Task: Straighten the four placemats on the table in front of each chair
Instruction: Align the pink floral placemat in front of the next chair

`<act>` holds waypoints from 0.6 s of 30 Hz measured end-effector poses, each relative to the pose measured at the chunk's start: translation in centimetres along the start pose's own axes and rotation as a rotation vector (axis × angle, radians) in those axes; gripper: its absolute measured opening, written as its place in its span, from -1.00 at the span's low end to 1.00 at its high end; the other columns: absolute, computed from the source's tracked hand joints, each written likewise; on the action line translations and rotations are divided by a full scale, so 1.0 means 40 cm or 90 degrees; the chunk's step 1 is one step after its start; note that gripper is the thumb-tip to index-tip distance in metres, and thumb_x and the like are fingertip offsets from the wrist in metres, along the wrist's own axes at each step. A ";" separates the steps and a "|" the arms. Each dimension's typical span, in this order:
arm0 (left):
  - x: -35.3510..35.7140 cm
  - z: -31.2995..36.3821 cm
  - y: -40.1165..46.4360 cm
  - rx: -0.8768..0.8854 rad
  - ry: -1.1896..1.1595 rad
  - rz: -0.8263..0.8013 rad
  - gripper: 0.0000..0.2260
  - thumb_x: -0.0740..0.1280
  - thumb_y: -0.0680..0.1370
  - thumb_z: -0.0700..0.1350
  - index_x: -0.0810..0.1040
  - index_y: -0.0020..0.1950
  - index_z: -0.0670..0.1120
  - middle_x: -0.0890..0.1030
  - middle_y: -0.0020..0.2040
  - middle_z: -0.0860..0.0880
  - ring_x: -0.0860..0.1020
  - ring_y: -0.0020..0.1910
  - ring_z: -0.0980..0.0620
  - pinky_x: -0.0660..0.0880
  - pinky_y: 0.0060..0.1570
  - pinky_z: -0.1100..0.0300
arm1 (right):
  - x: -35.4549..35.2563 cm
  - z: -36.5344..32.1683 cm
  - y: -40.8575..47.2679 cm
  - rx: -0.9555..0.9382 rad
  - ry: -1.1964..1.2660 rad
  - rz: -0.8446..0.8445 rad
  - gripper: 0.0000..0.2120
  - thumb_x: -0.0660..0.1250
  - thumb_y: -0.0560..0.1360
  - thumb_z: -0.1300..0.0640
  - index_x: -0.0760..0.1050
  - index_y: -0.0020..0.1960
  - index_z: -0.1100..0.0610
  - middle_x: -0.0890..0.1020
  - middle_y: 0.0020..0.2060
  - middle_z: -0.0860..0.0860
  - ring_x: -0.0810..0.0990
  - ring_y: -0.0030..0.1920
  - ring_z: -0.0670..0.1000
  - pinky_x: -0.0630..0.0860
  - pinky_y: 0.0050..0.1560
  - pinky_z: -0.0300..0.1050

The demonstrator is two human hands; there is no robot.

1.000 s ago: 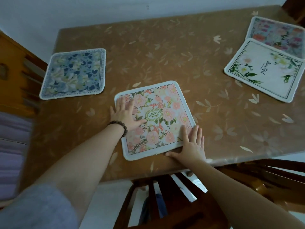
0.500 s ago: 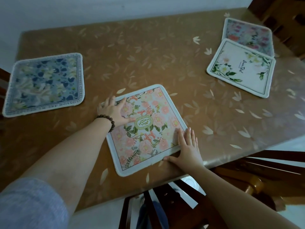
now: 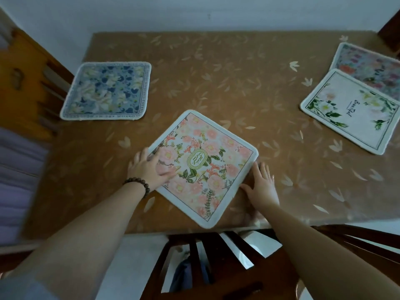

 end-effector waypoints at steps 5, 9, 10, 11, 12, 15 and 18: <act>0.053 0.013 -0.137 -0.045 -0.061 0.013 -0.11 0.04 0.23 0.59 -0.03 0.49 0.26 0.02 0.54 -0.09 0.05 0.45 -0.19 0.13 0.35 -0.16 | -0.020 -0.016 0.053 -0.076 0.001 0.022 -0.54 0.19 0.54 0.19 0.24 0.43 0.12 0.26 0.46 0.07 -0.01 0.51 0.11 -0.14 0.49 0.13; 0.082 0.052 -0.229 -0.054 -0.092 0.034 -0.19 0.02 0.28 0.56 0.13 0.47 0.23 0.16 0.48 -0.07 0.13 0.38 -0.15 0.21 0.29 -0.12 | -0.023 -0.032 0.069 -0.089 0.036 -0.022 -0.50 0.28 0.51 0.03 0.23 0.39 0.10 0.29 0.40 0.09 0.07 0.48 0.13 0.01 0.47 0.19; 0.083 0.058 -0.245 -0.049 -0.110 0.037 -0.21 -0.01 0.29 0.54 0.19 0.45 0.21 0.23 0.44 -0.07 0.17 0.34 -0.14 0.25 0.26 -0.10 | -0.023 -0.030 0.063 -0.070 0.046 -0.043 -0.38 0.31 0.48 -0.08 0.16 0.44 0.09 0.25 0.43 0.11 0.05 0.48 0.12 0.06 0.46 0.21; 0.084 0.060 -0.260 -0.044 -0.128 0.042 -0.20 -0.03 0.29 0.53 0.23 0.43 0.19 0.28 0.38 -0.06 0.21 0.29 -0.12 0.29 0.23 -0.08 | -0.023 -0.028 0.049 -0.051 0.051 -0.070 -0.22 0.34 0.44 -0.19 0.07 0.48 0.08 0.17 0.46 0.12 0.00 0.49 0.12 0.07 0.46 0.21; 0.083 0.060 -0.273 -0.041 -0.137 0.047 -0.19 -0.04 0.27 0.54 0.24 0.43 0.16 0.32 0.34 -0.04 0.24 0.25 -0.11 0.31 0.20 -0.06 | -0.024 -0.026 0.030 -0.038 0.049 -0.096 -0.07 0.35 0.37 -0.29 -0.04 0.52 0.05 0.07 0.50 0.12 -0.08 0.51 0.13 0.02 0.47 0.20; 0.093 0.056 -0.296 -0.046 -0.111 0.020 -0.09 0.02 0.23 0.58 0.04 0.49 0.17 0.22 0.44 -0.06 0.17 0.37 -0.12 0.21 0.28 -0.12 | -0.034 -0.021 -0.043 -0.012 -0.019 -0.149 0.31 0.26 0.07 -0.57 -0.29 0.52 0.05 -0.21 0.51 0.20 -0.28 0.49 0.19 -0.16 0.45 0.15; 0.116 0.071 -0.309 -0.039 -0.110 -0.058 0.04 0.10 0.14 0.62 -0.24 0.47 0.25 -0.10 0.55 -0.07 -0.14 0.50 -0.11 -0.03 0.39 -0.19 | -0.022 -0.002 -0.112 -0.006 -0.144 -0.185 0.33 0.34 0.11 -0.50 -0.43 0.48 0.03 -0.28 0.46 0.33 -0.30 0.47 0.29 -0.17 0.45 0.15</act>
Point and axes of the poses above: each hand's wrist, its own y-axis towards the middle knuckle, its own x-axis out of the palm, z = x × y, the point moved 3 cm from there along y, towards the middle knuckle
